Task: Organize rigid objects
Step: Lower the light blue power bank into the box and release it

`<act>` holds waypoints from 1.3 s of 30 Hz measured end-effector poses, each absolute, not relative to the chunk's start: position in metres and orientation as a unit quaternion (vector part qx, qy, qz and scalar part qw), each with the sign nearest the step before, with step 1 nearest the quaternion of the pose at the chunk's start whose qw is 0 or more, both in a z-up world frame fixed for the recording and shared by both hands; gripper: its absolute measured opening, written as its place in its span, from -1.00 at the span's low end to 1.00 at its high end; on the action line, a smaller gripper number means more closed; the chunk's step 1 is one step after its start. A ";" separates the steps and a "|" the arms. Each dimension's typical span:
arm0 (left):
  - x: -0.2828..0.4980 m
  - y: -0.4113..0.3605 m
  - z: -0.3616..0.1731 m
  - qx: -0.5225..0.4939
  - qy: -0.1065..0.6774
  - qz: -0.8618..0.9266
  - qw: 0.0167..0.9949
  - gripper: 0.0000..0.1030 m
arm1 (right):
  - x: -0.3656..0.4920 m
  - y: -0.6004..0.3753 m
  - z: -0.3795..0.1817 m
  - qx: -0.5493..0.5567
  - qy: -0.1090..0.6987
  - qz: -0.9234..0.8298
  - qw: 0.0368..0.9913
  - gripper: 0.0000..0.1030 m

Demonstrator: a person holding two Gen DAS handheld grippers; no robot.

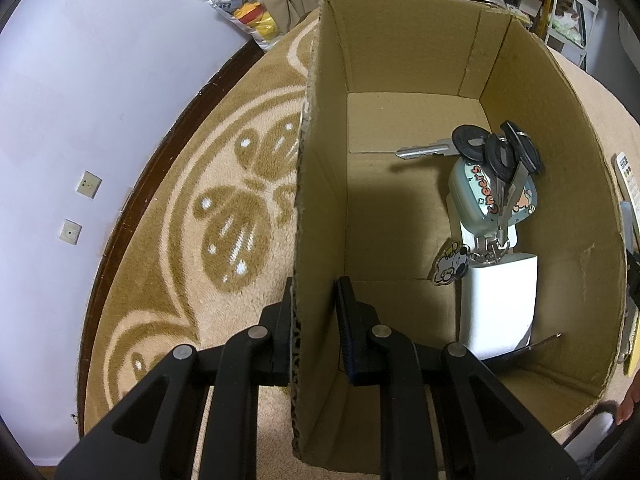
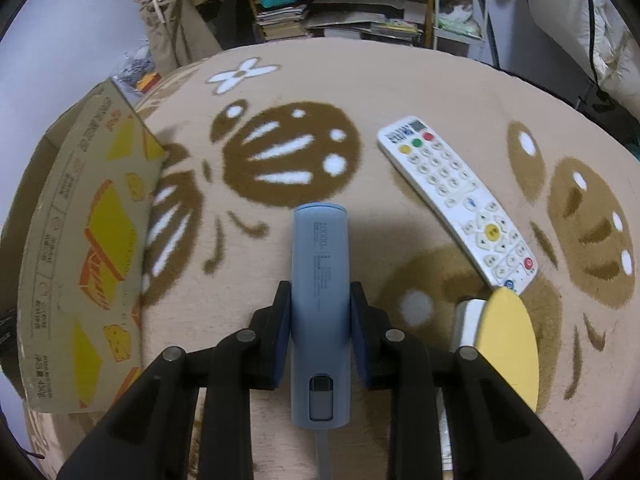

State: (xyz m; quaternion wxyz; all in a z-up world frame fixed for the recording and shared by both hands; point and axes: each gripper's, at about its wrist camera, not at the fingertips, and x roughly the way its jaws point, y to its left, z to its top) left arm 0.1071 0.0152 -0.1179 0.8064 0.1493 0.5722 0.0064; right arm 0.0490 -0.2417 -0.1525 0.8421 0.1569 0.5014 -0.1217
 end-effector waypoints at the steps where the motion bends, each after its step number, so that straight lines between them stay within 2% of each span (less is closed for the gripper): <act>1: 0.106 0.014 -0.118 0.151 0.572 0.007 0.806 -0.66 | 0.047 -0.241 -0.150 0.159 0.495 -0.119 0.846 -0.44; 9: 0.104 0.013 -0.116 0.150 0.572 0.007 0.806 -0.66 | 0.046 -0.216 -0.103 0.151 0.428 -0.088 0.887 -0.44; 24: 0.105 0.015 -0.116 0.146 0.574 0.004 0.806 -0.71 | 0.068 -0.165 -0.035 0.147 0.358 -0.005 0.922 -0.44; 32: 0.105 0.015 -0.116 0.143 0.575 0.003 0.806 -0.72 | 0.076 -0.137 -0.028 0.148 0.345 0.033 0.926 -0.44; 39: 0.106 0.016 -0.116 0.142 0.575 0.003 0.806 -0.72 | 0.075 -0.116 -0.048 0.139 0.363 0.061 0.919 -0.44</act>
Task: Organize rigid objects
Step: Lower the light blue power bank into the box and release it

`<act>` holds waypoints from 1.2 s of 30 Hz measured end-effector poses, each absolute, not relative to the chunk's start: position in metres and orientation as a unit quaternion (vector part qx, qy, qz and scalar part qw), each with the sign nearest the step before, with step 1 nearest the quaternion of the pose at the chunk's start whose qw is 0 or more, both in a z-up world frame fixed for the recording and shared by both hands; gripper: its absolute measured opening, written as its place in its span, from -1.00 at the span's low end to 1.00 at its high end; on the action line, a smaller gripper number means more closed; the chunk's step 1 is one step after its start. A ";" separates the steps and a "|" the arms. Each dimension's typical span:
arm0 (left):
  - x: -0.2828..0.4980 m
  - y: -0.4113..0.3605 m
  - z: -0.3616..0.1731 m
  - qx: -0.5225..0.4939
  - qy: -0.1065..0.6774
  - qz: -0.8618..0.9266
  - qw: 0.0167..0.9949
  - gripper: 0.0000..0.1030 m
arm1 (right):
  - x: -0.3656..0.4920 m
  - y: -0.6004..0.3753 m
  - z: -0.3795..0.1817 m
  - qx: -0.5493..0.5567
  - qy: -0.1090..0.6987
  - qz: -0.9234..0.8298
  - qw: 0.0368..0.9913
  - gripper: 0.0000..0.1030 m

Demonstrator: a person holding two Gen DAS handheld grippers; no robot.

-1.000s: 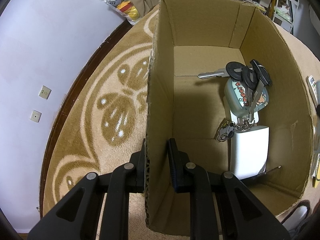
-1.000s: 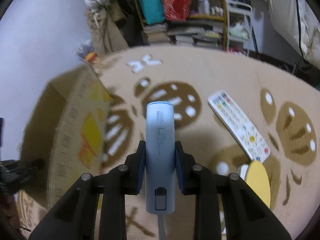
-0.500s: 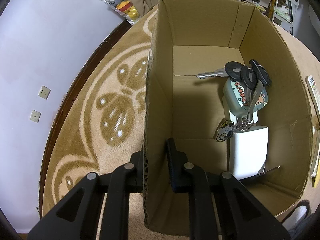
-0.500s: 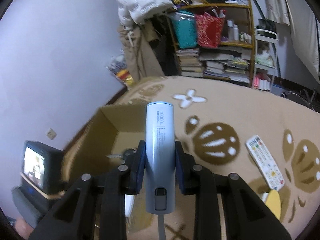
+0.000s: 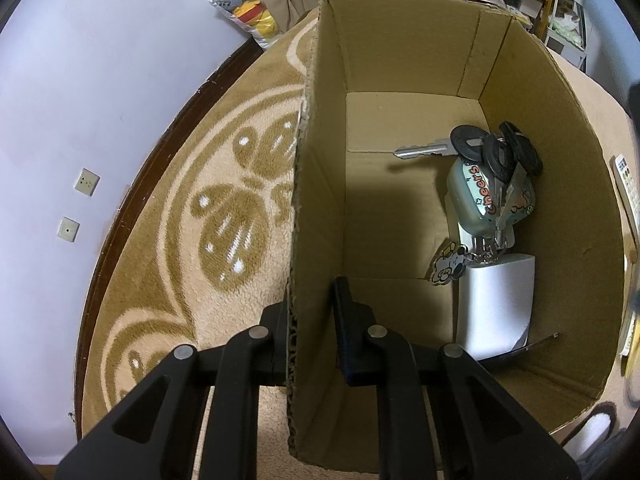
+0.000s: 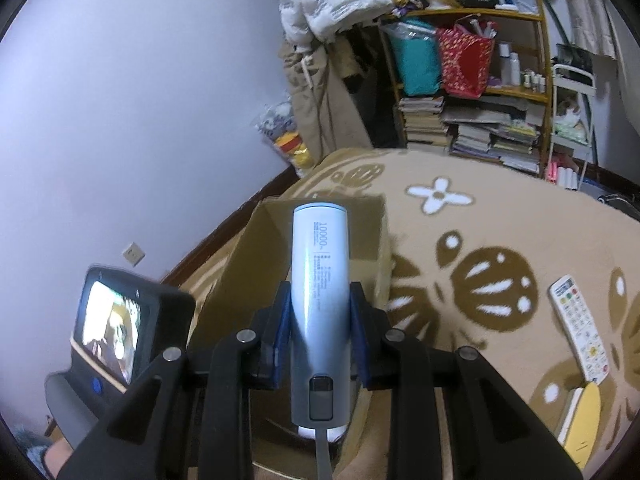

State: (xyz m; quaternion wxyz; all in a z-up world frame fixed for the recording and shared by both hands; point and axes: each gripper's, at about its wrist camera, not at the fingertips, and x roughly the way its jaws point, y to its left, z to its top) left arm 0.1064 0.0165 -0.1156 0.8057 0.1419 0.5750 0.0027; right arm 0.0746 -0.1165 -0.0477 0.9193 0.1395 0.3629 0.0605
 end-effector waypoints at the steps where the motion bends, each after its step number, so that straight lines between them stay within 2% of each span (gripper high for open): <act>1: 0.106 0.016 -0.116 0.142 0.575 0.003 0.806 -0.72 | 0.074 -0.115 -0.051 0.139 0.367 0.065 0.918 -0.44; 17: 0.105 0.016 -0.116 0.143 0.575 0.002 0.806 -0.71 | 0.075 -0.115 -0.079 0.145 0.394 0.062 0.905 -0.44; 32: 0.107 0.019 -0.114 0.138 0.577 -0.001 0.805 -0.69 | 0.076 -0.112 -0.072 0.137 0.373 0.057 0.916 -0.43; 34: 0.107 0.020 -0.114 0.140 0.577 0.000 0.805 -0.69 | 0.075 -0.112 -0.067 0.129 0.374 0.057 0.917 -0.38; 36: 0.107 0.020 -0.114 0.141 0.576 0.001 0.805 -0.69 | 0.072 -0.114 -0.061 0.119 0.371 0.049 0.920 -0.22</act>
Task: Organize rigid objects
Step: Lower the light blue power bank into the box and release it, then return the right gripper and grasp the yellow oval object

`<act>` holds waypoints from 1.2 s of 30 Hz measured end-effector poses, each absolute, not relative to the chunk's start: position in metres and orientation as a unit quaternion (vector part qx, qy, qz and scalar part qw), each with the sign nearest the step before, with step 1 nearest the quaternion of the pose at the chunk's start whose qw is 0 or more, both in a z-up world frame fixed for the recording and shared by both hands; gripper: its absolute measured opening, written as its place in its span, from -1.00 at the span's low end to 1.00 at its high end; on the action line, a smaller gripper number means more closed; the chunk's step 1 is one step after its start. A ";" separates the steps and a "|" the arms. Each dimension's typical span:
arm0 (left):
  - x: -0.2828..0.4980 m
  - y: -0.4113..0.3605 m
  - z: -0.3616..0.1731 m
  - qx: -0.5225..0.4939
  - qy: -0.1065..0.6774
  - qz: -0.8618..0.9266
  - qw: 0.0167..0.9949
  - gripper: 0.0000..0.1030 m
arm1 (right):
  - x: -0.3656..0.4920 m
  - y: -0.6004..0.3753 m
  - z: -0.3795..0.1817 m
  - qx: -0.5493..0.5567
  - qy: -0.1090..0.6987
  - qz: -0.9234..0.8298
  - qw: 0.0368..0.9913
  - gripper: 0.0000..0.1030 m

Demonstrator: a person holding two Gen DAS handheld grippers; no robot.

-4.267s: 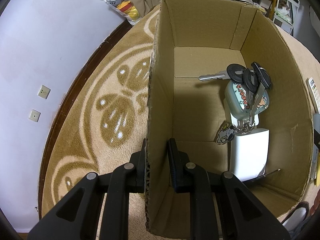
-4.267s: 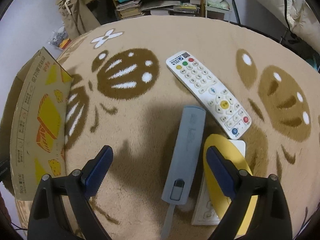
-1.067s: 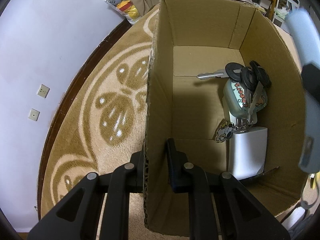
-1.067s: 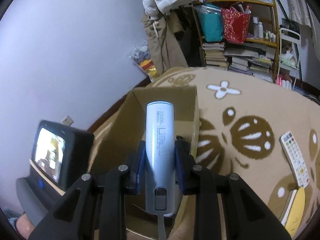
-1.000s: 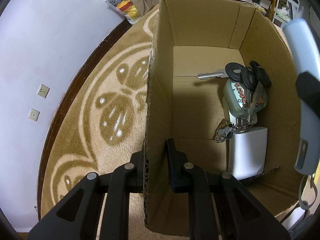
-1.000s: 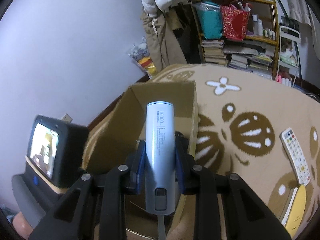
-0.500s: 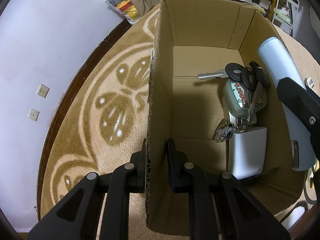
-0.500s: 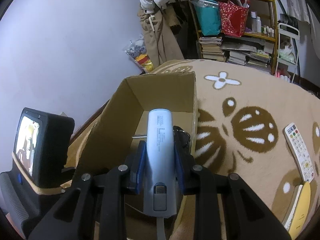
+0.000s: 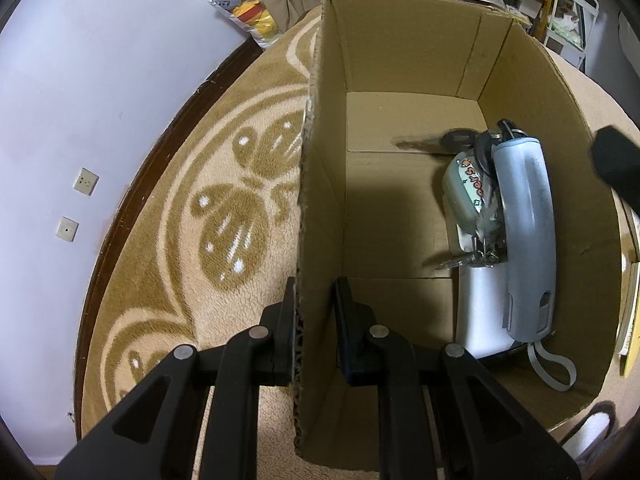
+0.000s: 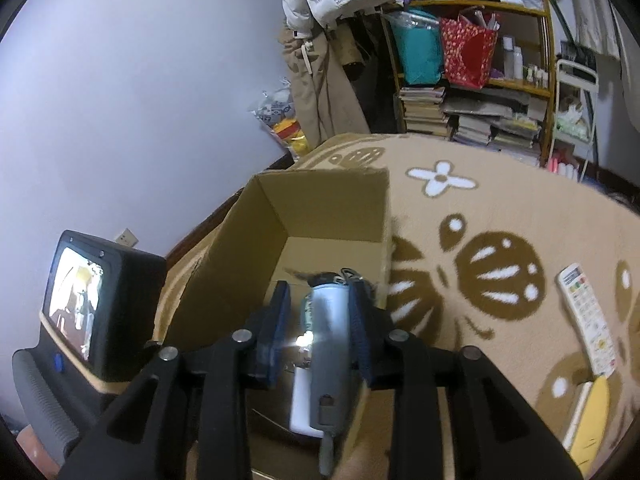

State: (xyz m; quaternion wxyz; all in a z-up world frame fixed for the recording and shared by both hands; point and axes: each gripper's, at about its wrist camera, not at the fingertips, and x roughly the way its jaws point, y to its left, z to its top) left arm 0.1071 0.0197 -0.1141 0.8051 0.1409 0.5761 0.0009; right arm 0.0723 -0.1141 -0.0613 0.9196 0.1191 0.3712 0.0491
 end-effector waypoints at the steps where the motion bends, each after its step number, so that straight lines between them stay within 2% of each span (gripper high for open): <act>1: 0.107 0.020 -0.114 0.141 0.576 0.000 0.805 -0.69 | 0.071 -0.116 -0.060 0.118 0.369 0.045 0.921 0.01; 2: 0.106 0.019 -0.114 0.141 0.576 0.000 0.805 -0.69 | 0.068 -0.119 -0.058 0.117 0.368 0.039 0.922 0.29; 4: 0.106 0.020 -0.115 0.140 0.576 0.000 0.805 -0.69 | 0.064 -0.125 -0.057 0.108 0.375 0.023 0.921 0.49; 6: 0.106 0.020 -0.115 0.142 0.576 0.000 0.805 -0.69 | 0.057 -0.134 -0.056 0.101 0.375 0.004 0.922 0.59; 8: 0.106 0.019 -0.115 0.144 0.576 0.001 0.805 -0.69 | 0.051 -0.145 -0.057 0.098 0.379 -0.015 0.920 0.81; 10: 0.106 0.019 -0.116 0.144 0.575 0.001 0.805 -0.69 | 0.045 -0.159 -0.060 0.104 0.380 -0.030 0.919 0.88; 26: 0.106 0.019 -0.116 0.143 0.577 -0.001 0.804 -0.67 | -0.007 -0.287 -0.112 0.187 0.448 -0.183 0.855 0.89; 36: 0.106 0.020 -0.116 0.145 0.577 -0.001 0.804 -0.67 | -0.028 -0.313 -0.142 0.201 0.496 -0.227 0.814 0.89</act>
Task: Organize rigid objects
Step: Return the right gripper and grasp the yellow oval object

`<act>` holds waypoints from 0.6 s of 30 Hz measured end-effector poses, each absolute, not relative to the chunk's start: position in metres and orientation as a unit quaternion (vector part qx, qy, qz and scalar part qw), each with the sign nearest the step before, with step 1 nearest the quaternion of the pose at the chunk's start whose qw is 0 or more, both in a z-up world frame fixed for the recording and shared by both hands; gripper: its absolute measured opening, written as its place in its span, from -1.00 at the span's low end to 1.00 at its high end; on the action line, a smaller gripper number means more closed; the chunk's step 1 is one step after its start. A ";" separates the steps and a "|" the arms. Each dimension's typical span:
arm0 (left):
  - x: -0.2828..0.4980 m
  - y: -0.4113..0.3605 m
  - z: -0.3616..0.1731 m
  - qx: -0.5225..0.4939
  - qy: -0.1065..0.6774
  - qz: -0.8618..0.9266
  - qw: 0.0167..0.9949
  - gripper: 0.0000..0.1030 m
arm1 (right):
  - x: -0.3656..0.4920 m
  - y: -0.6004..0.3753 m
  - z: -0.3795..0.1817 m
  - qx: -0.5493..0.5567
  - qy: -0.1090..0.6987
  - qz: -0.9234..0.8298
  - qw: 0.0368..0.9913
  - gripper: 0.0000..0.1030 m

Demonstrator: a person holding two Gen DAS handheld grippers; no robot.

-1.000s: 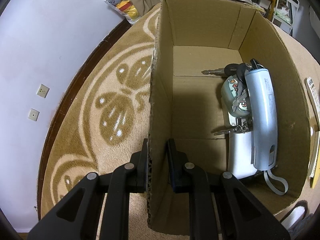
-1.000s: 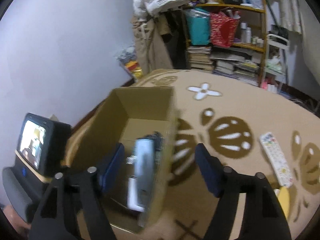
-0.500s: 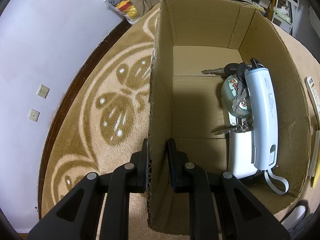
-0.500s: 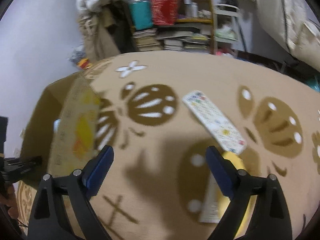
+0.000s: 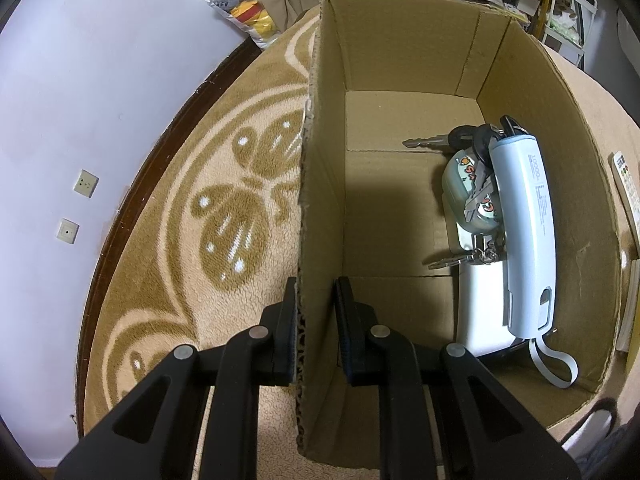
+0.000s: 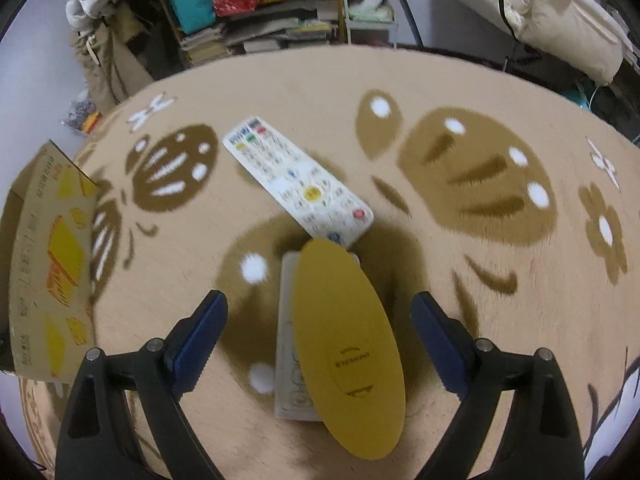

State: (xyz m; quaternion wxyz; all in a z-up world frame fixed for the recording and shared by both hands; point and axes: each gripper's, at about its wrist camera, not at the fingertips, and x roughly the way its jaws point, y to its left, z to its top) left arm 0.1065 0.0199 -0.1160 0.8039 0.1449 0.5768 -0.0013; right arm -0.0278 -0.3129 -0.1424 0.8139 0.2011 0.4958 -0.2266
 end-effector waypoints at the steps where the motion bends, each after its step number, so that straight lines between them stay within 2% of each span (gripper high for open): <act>1: 0.106 0.020 -0.116 0.145 0.577 -0.001 0.804 -0.67 | -0.028 -0.314 -0.145 0.203 0.502 -0.228 0.809 0.89; 3: 0.106 0.019 -0.116 0.145 0.577 -0.001 0.804 -0.67 | -0.031 -0.316 -0.150 0.217 0.504 -0.228 0.804 0.89; 5: 0.106 0.019 -0.116 0.145 0.577 -0.001 0.804 -0.67 | -0.032 -0.318 -0.153 0.231 0.506 -0.224 0.801 0.73; 9: 0.106 0.019 -0.116 0.145 0.577 -0.002 0.804 -0.67 | -0.034 -0.320 -0.160 0.250 0.514 -0.215 0.792 0.58; 12: 0.106 0.020 -0.115 0.143 0.577 -0.002 0.804 -0.67 | -0.029 -0.317 -0.162 0.244 0.520 -0.216 0.789 0.42; 14: 0.106 0.020 -0.115 0.144 0.577 -0.002 0.804 -0.67 | -0.029 -0.314 -0.162 0.234 0.523 -0.217 0.790 0.19; 18: 0.106 0.020 -0.115 0.145 0.577 -0.002 0.804 -0.67 | -0.026 -0.311 -0.163 0.232 0.523 -0.205 0.794 0.17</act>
